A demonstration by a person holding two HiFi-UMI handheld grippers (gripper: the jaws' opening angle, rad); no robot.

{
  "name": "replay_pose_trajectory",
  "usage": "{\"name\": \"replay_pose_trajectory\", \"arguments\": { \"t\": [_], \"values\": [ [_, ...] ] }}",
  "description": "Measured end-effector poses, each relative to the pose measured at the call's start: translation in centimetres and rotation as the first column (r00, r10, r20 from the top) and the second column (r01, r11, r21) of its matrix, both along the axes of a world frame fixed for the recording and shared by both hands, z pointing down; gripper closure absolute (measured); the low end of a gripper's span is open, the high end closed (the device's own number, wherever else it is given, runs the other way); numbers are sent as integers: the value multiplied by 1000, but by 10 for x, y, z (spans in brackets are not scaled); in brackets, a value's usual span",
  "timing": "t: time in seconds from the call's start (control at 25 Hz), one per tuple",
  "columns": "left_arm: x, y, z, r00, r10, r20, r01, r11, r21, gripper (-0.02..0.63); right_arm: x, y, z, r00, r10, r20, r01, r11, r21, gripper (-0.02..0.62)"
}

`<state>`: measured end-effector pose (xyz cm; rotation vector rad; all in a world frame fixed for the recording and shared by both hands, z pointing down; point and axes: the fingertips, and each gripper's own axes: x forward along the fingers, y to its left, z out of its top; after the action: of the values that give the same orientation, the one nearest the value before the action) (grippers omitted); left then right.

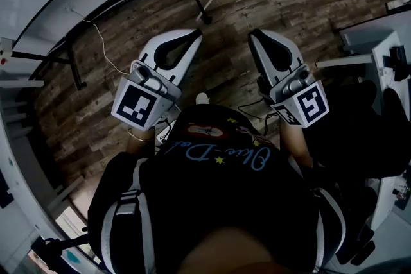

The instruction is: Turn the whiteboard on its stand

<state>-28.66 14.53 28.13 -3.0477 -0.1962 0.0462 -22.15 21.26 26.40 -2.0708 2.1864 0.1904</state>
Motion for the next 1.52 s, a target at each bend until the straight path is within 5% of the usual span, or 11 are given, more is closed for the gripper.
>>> {"name": "replay_pose_trajectory", "arguments": {
  "t": [0.64,1.52],
  "values": [
    [46,-18,2,999,-38,-3,38,999,-11,581,45,-25,-1,998,-69,0,69,997,40,557],
    [173,-32,0,990,-138,30,138,990,6,581,167,-56,1,976,-219,16,217,973,71,554]
  ]
}}
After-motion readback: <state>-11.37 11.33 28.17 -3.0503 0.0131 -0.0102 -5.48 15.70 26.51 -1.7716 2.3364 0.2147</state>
